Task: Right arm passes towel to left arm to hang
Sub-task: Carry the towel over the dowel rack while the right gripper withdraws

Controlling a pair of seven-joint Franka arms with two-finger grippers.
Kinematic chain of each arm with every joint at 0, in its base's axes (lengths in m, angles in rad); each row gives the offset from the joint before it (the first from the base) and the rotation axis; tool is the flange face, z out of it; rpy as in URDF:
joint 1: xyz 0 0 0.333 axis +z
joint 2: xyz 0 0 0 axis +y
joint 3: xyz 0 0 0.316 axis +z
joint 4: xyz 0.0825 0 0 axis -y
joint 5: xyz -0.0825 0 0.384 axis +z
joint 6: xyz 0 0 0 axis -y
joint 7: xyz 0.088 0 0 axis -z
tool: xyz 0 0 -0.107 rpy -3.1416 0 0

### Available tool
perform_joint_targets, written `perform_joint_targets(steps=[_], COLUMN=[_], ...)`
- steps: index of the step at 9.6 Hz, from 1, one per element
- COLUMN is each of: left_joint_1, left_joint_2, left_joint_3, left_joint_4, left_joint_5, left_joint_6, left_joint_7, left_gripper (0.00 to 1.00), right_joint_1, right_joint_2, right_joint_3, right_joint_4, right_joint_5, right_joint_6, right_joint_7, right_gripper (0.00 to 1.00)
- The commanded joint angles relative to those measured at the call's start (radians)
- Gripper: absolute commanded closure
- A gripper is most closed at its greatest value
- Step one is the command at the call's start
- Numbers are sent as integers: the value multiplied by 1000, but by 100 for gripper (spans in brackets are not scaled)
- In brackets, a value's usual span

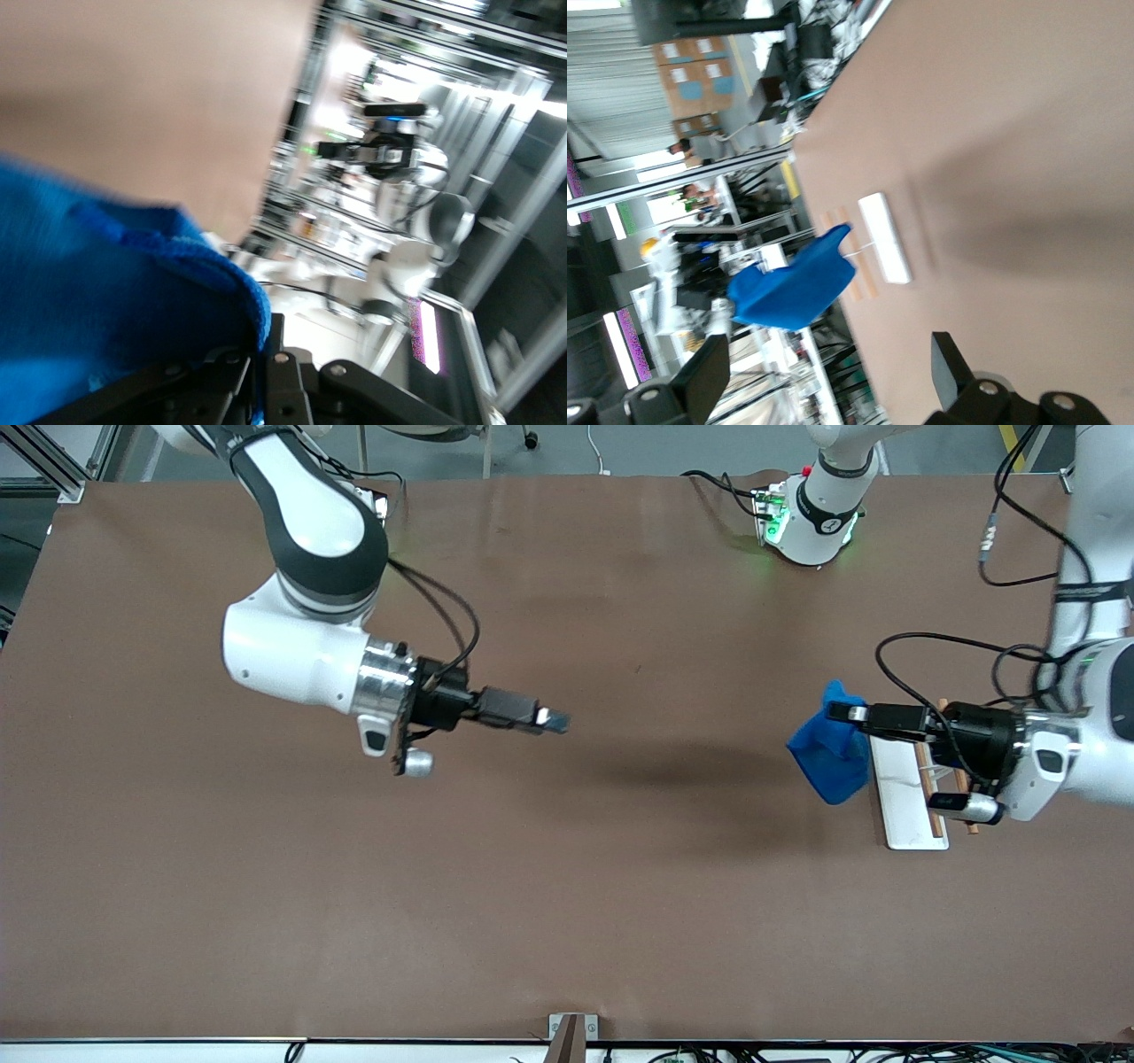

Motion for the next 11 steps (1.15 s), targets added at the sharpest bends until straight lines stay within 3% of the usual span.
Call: perform_joint_targets(steps=[1, 5, 7, 9, 11], left_joint_1=[47, 75, 85, 114, 124], left_joint_2=[-6, -3, -3, -3, -21], left_joint_3=[6, 33, 37, 36, 35], left_joint_4=[32, 8, -45, -69, -63], left_joint_5=[259, 610, 745, 836, 912], left_joint_6=[20, 134, 240, 297, 296], left_joint_7=[-54, -170, -337, -344, -313], left_gripper=[100, 100, 100, 100, 100], right_joint_1=[-34, -33, -33, -33, -35], right_joint_2=[-74, -140, -195, -243, -263], right_joint_3=[-67, -323, -425, -494, -500], right_joint_4=[-103, -117, -115, -88, 19], right_joint_5=[-182, -562, -740, -858, -1015], right_joint_6=[-19, -268, -361, -436, -604], right_joint_7=[10, 14, 16, 11, 22], right_gripper=[0, 0, 0, 0, 0])
